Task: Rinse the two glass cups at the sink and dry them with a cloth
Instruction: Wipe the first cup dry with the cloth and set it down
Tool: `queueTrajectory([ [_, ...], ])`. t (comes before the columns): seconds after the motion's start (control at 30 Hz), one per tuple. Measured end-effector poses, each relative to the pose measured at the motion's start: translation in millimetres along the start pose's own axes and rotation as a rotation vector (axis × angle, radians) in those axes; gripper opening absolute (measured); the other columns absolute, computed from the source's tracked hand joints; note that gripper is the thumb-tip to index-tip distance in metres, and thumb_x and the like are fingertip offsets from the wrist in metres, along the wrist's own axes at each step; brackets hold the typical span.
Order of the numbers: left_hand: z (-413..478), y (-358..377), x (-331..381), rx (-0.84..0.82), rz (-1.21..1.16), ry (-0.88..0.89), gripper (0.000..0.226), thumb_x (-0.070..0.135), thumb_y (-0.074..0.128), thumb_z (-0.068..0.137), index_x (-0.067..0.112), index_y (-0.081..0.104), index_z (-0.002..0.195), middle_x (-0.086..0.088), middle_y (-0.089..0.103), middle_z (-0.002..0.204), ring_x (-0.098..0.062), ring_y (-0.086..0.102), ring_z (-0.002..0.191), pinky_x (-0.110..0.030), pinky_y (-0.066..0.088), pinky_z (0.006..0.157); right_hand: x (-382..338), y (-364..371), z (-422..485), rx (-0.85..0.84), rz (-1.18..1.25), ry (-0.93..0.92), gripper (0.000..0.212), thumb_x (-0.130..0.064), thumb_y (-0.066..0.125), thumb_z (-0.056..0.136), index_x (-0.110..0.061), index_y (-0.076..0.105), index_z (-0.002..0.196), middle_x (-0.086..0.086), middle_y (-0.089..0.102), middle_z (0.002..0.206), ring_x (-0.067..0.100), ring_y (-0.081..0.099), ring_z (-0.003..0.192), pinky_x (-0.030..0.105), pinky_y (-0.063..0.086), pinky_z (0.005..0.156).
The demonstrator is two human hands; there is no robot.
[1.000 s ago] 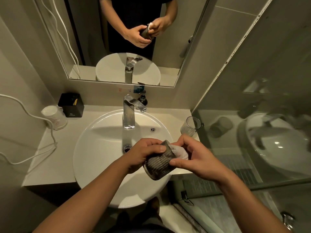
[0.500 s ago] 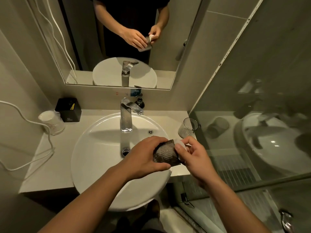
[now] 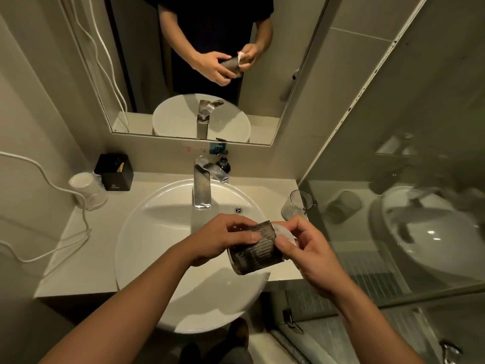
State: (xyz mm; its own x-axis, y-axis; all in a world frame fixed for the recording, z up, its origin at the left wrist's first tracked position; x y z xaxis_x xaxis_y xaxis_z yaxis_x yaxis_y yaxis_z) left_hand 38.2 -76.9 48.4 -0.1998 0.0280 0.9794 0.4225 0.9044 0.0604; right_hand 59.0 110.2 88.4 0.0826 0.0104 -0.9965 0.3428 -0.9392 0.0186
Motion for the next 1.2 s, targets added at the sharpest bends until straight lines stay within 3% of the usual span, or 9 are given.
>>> queueTrajectory([
  [0.07, 0, -2, 2, 0.091, 0.132, 0.029, 0.036, 0.044, 0.075, 0.084, 0.025, 0.072, 0.115, -0.005, 0.074, 0.111, -0.024, 0.07, 0.105, -0.043, 0.06, 0.093, 3, -1, 2, 0.066, 0.022, 0.003, 0.009, -0.02, 0.072, 0.089, -0.018, 0.064, 0.087, 0.015, 0.073, 0.115, 0.027, 0.069, 0.098, 0.041, 0.056, 0.078],
  [0.17, -6, 3, 12, 0.164, 0.34, 0.093, 0.024, 0.043, 0.066, 0.096, 0.033, 0.063, 0.118, 0.005, 0.069, 0.111, -0.012, 0.068, 0.1, -0.041, 0.059, 0.09, 7, -4, 3, 0.188, -0.005, 0.004, 0.014, -0.014, 0.071, 0.094, -0.024, 0.067, 0.085, 0.009, 0.075, 0.11, 0.025, 0.071, 0.096, 0.039, 0.057, 0.076],
  [0.3, -11, 14, 16, 0.11, 0.68, 0.199, 0.074, 0.065, 0.077, 0.073, 0.036, 0.052, 0.137, 0.014, 0.054, 0.127, -0.005, 0.053, 0.115, -0.028, 0.05, 0.098, 16, -7, 4, 0.311, -0.044, -0.011, 0.014, -0.01, 0.069, 0.096, -0.021, 0.066, 0.087, 0.005, 0.071, 0.09, 0.015, 0.066, 0.082, 0.034, 0.052, 0.07],
  [0.37, -11, 14, 18, 0.142, 0.756, 0.235, 0.079, 0.06, 0.082, 0.071, 0.034, 0.05, 0.139, 0.014, 0.051, 0.127, -0.005, 0.05, 0.115, -0.029, 0.049, 0.099, 19, -5, 3, 0.33, -0.042, -0.015, 0.011, -0.011, 0.069, 0.097, -0.02, 0.064, 0.093, 0.01, 0.071, 0.095, 0.02, 0.068, 0.086, 0.034, 0.054, 0.07],
  [0.57, -13, 10, 20, 0.15, 0.656, 0.249, 0.072, 0.053, 0.085, 0.07, 0.04, 0.054, 0.134, 0.017, 0.059, 0.124, -0.004, 0.057, 0.113, -0.032, 0.054, 0.097, 21, -2, -3, 0.302, -0.021, -0.034, 0.02, -0.02, 0.07, 0.096, -0.026, 0.071, 0.115, 0.008, 0.072, 0.116, 0.032, 0.068, 0.112, 0.049, 0.058, 0.091],
  [0.8, -11, 1, 16, 0.132, 0.463, 0.185, 0.065, 0.038, 0.093, 0.071, 0.042, 0.062, 0.128, 0.02, 0.065, 0.122, 0.002, 0.061, 0.113, -0.018, 0.052, 0.096, 13, -4, -7, 0.221, 0.013, -0.078, 0.023, -0.011, 0.072, 0.085, -0.022, 0.079, 0.104, 0.001, 0.071, 0.129, 0.021, 0.063, 0.126, 0.045, 0.054, 0.1],
  [0.93, -9, -3, 13, 0.1, 0.385, 0.165, 0.06, 0.034, 0.093, 0.073, 0.036, 0.067, 0.128, 0.016, 0.069, 0.122, 0.002, 0.063, 0.112, -0.015, 0.05, 0.095, 11, -4, -10, 0.148, 0.02, -0.102, 0.038, 0.003, 0.08, 0.078, -0.014, 0.078, 0.112, 0.002, 0.071, 0.131, 0.019, 0.062, 0.13, 0.037, 0.055, 0.102],
  [1.1, -5, -8, 9, 0.081, 0.398, 0.107, 0.066, 0.06, 0.081, 0.066, 0.037, 0.071, 0.127, 0.009, 0.062, 0.118, 0.002, 0.061, 0.11, -0.014, 0.047, 0.097, 14, -2, -11, 0.202, 0.0, -0.123, 0.039, 0.002, 0.082, 0.077, -0.015, 0.079, 0.111, 0.005, 0.073, 0.127, 0.022, 0.065, 0.126, 0.046, 0.054, 0.104],
  [1.2, -6, -5, 9, 0.08, 0.45, 0.118, 0.068, 0.062, 0.078, 0.071, 0.037, 0.065, 0.133, 0.011, 0.06, 0.12, 0.004, 0.059, 0.111, -0.016, 0.046, 0.096, 18, 0, -10, 0.258, 0.004, -0.124, 0.041, 0.01, 0.074, 0.082, -0.02, 0.08, 0.108, 0.006, 0.075, 0.121, 0.024, 0.067, 0.12, 0.05, 0.054, 0.101],
])
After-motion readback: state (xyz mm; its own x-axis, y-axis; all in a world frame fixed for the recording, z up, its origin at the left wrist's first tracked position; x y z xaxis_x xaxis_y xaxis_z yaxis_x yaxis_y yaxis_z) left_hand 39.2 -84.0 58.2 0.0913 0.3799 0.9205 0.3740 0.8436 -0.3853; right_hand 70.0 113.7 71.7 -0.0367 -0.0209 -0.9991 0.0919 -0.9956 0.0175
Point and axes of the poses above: each hand's wrist, its own z-axis towards the middle knuckle, its own y-axis out of the palm, x = y × z, the point moved 5 cm from there along z, towards the middle knuckle
